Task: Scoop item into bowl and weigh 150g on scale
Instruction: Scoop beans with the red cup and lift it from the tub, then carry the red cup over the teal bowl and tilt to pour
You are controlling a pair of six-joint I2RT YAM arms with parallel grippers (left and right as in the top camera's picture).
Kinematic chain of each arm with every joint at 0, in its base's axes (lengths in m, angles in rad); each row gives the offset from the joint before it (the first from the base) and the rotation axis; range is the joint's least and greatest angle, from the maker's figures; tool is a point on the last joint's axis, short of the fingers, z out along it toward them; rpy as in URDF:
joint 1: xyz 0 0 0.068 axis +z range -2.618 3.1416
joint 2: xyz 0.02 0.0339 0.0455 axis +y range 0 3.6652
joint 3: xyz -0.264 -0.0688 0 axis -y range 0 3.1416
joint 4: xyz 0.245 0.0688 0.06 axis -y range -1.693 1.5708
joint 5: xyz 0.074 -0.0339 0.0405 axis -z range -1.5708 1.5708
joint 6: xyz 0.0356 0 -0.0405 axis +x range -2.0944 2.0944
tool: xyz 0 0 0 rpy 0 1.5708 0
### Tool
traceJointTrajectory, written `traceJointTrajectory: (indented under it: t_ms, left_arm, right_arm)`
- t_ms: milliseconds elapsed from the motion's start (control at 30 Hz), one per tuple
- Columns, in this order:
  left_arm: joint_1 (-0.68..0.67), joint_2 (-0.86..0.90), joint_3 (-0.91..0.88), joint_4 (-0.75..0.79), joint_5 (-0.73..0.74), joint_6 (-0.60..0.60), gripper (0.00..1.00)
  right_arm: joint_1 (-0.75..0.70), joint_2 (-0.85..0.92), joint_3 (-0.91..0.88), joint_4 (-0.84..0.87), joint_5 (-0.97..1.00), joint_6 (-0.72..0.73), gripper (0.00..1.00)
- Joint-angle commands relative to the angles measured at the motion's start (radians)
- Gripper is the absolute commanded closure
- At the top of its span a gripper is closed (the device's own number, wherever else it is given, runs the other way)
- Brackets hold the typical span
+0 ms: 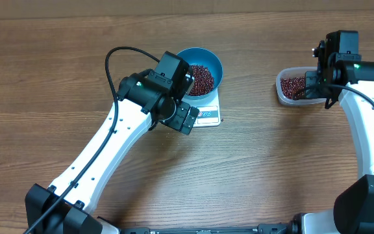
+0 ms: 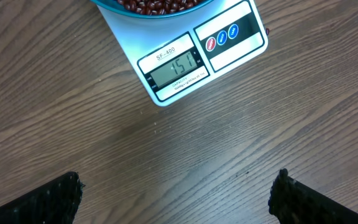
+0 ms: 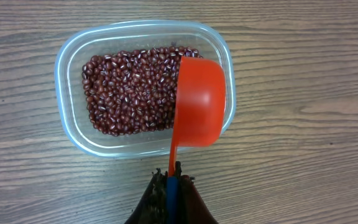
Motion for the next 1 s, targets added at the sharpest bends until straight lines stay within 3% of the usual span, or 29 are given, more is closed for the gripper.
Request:
traceJointTrajectory:
  t_ms: [0,233,633,967]
  left_arm:
    - [-0.002,-0.011,0.009,-0.003,-0.003,0.015,0.0]
    - [-0.002,-0.011,0.009,-0.003,-0.003,0.015,0.0]
    - [-0.002,-0.011,0.009,-0.003,-0.003,0.015,0.0]
    - [-0.002,-0.011,0.009,-0.003,-0.003,0.015,0.0]
  right_arm:
    - [0.005,0.004,0.026,0.005,0.013,-0.037,0.96]
    - [0.006,0.004,0.026,0.006,0.007,-0.036,0.96]
    - [0.006,-0.024,0.029,0.122,-0.306,-0.053,0.97]
    - [0.037,-0.051,0.029,0.26,-0.838,-0.256,0.96]
